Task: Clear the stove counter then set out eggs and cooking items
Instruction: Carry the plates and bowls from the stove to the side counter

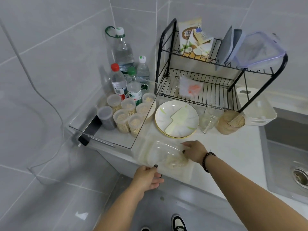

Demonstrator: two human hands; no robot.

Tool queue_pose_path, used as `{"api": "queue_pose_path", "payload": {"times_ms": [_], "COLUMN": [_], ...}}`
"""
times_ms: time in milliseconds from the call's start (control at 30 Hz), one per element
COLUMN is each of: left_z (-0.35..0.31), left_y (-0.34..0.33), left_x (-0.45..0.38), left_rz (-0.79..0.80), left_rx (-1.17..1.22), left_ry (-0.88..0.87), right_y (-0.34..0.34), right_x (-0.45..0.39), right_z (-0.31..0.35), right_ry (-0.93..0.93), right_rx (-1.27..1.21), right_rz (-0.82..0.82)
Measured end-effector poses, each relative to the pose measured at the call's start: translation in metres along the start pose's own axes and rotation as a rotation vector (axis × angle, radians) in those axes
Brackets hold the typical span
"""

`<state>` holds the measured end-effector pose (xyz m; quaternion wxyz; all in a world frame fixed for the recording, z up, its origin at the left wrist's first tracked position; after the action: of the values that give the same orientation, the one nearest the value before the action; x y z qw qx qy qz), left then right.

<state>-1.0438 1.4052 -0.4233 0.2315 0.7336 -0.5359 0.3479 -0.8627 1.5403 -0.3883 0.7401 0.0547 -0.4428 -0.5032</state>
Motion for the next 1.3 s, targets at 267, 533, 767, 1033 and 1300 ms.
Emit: {"api": "queue_pose_path", "payload": {"times_ms": [267, 533, 767, 1033, 1300], "left_z": [-0.01, -0.016, -0.013, -0.023, -0.052], "left_y": [-0.007, -0.016, -0.027, -0.035, -0.047], "left_x": [0.001, 0.006, 0.021, 0.036, 0.064], "left_rz": [-0.178, -0.296, -0.277, -0.048, 0.217], "left_rx": [0.137, 0.159, 0.054, -0.15, -0.35], "left_ry": [-0.044, -0.071, -0.071, -0.094, -0.224], "right_y": [0.001, 0.003, 0.007, 0.014, -0.003], "right_x": [0.008, 0.008, 0.019, 0.062, 0.133], "right_z": [-0.034, -0.042, -0.043, -0.053, -0.064], "right_ry": [-0.091, -0.092, -0.1, -0.09, -0.095], "right_rx": [-0.362, -0.507, -0.439, -0.465, -0.726], "right_rz": [-0.156, -0.035, 0.104, 0.056, -0.156]}}
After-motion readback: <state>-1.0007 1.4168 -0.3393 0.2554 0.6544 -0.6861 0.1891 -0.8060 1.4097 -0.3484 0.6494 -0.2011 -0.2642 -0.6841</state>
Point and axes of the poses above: each hand's wrist, its own x-axis away from the middle knuckle, its own y-axis out of the back of the hand, z = x × y, the point moved 6 cm from there along -x, towards the middle knuckle, and after that the axes turned 2 degrees about -y, right-handed, at the moved point
